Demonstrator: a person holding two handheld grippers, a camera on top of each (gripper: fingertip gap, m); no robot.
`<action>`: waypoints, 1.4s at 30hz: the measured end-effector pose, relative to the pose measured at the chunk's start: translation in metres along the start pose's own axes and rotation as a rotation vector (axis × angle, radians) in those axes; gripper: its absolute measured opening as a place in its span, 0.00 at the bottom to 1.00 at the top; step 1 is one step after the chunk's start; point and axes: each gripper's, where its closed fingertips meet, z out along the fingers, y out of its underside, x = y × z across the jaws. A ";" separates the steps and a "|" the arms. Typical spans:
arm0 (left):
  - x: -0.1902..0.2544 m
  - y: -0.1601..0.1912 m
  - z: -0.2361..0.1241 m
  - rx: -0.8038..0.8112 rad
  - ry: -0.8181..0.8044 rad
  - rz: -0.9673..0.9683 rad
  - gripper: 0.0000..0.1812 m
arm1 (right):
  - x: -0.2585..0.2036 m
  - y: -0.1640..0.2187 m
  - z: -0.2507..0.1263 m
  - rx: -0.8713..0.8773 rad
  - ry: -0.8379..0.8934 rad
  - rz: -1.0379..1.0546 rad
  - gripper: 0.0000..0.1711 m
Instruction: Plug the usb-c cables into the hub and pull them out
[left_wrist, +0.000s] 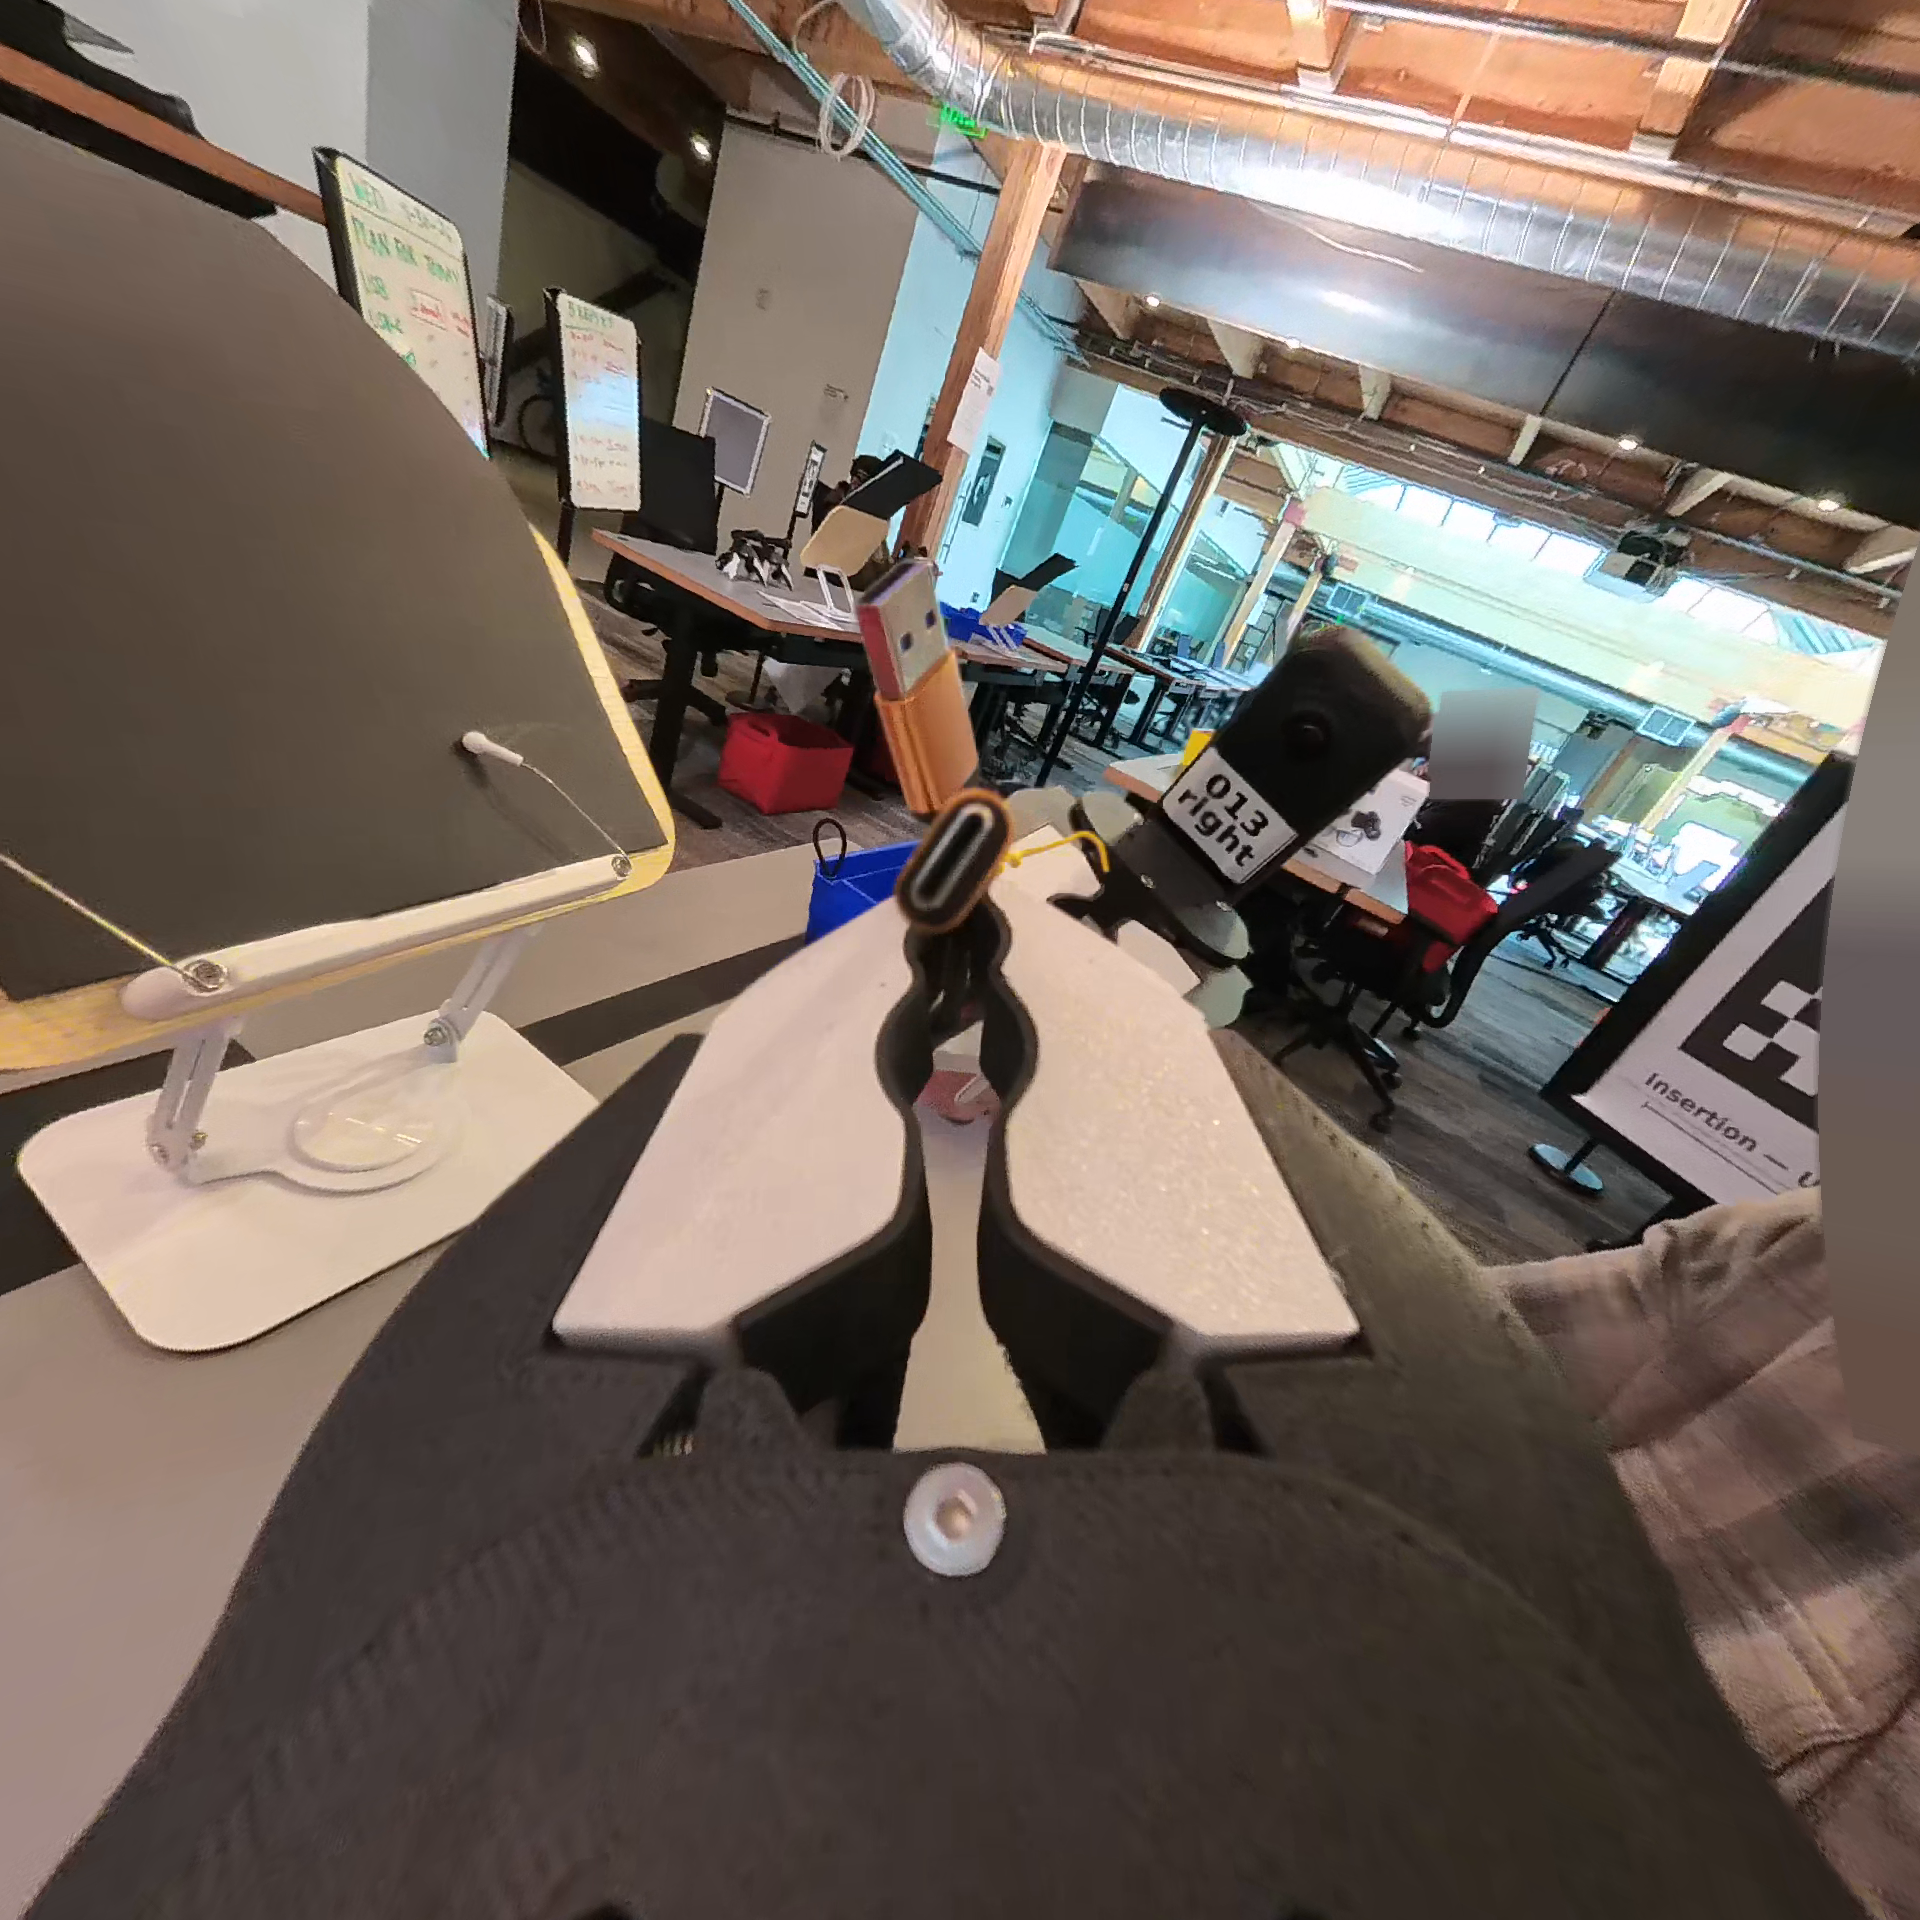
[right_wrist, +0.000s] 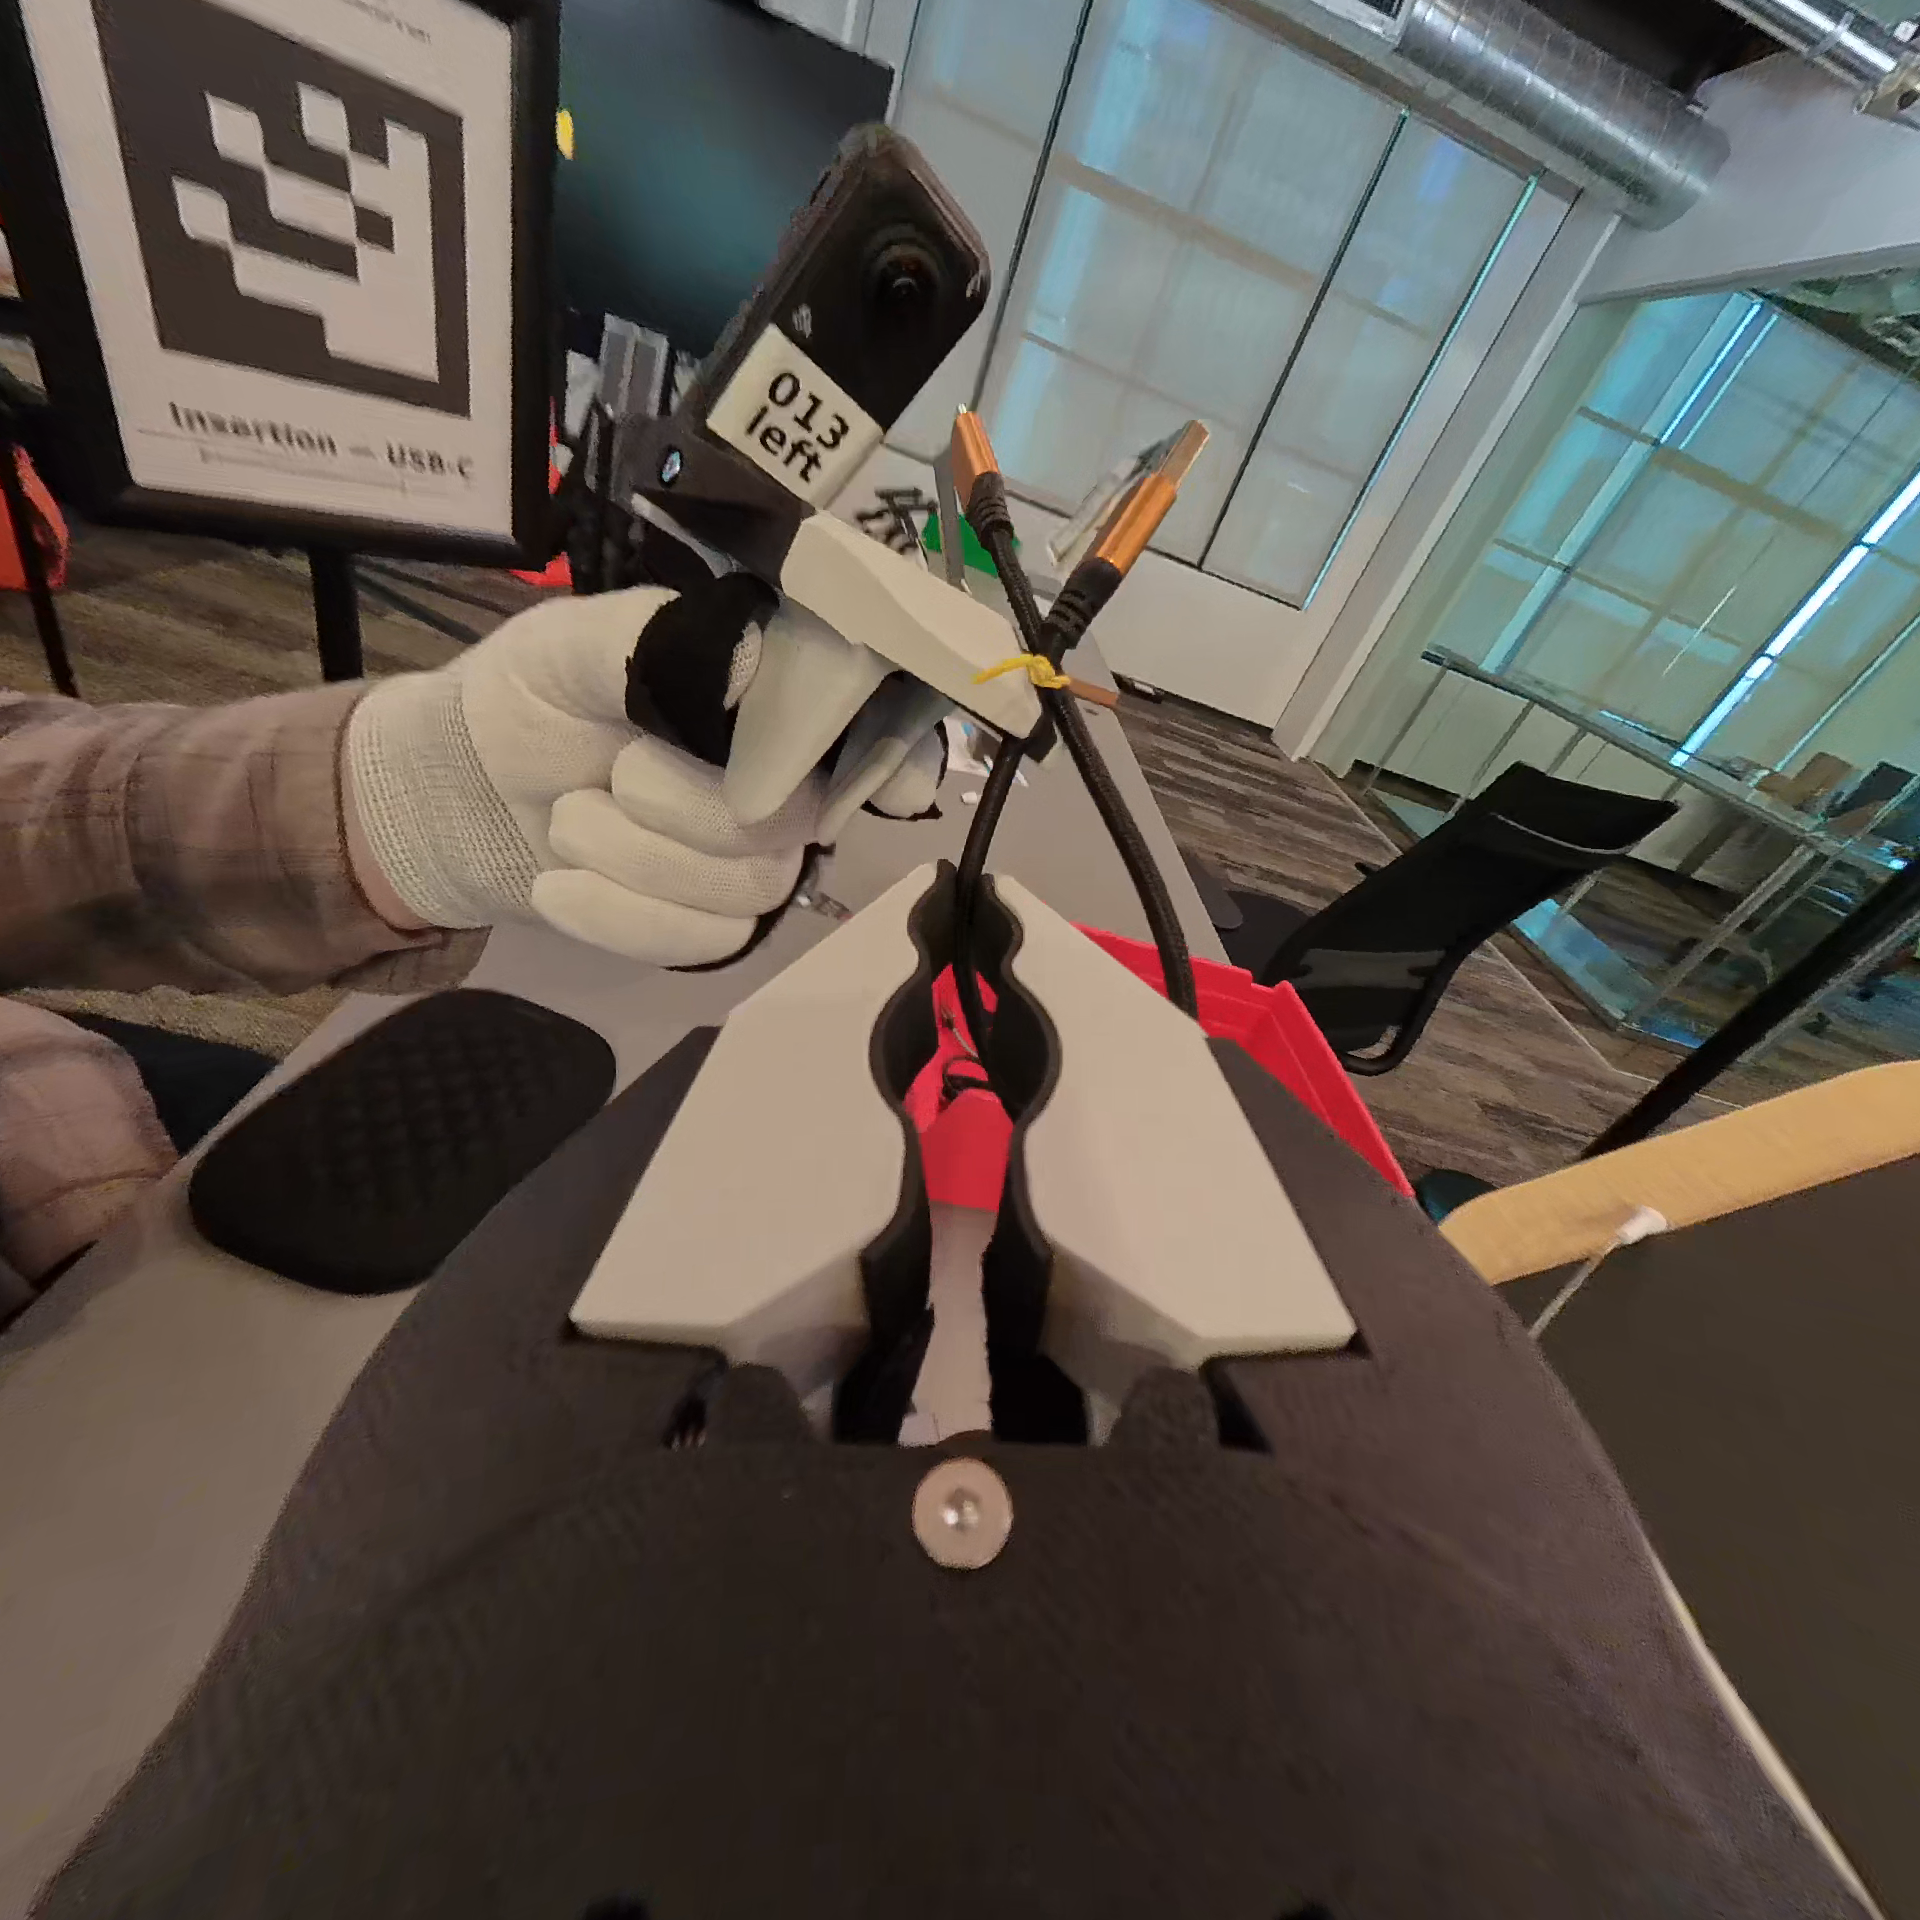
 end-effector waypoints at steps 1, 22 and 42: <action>-0.001 -0.001 0.000 -0.004 -0.004 -0.002 0.02 | 0.000 -0.001 0.001 0.013 -0.007 0.019 0.00; 0.061 0.107 -0.008 -1.057 0.539 0.413 0.02 | -0.062 -0.022 -0.048 0.369 -0.665 0.157 0.34; 0.070 0.103 -0.001 -1.031 0.813 0.170 0.04 | -0.071 -0.036 -0.058 0.481 -0.680 0.046 0.03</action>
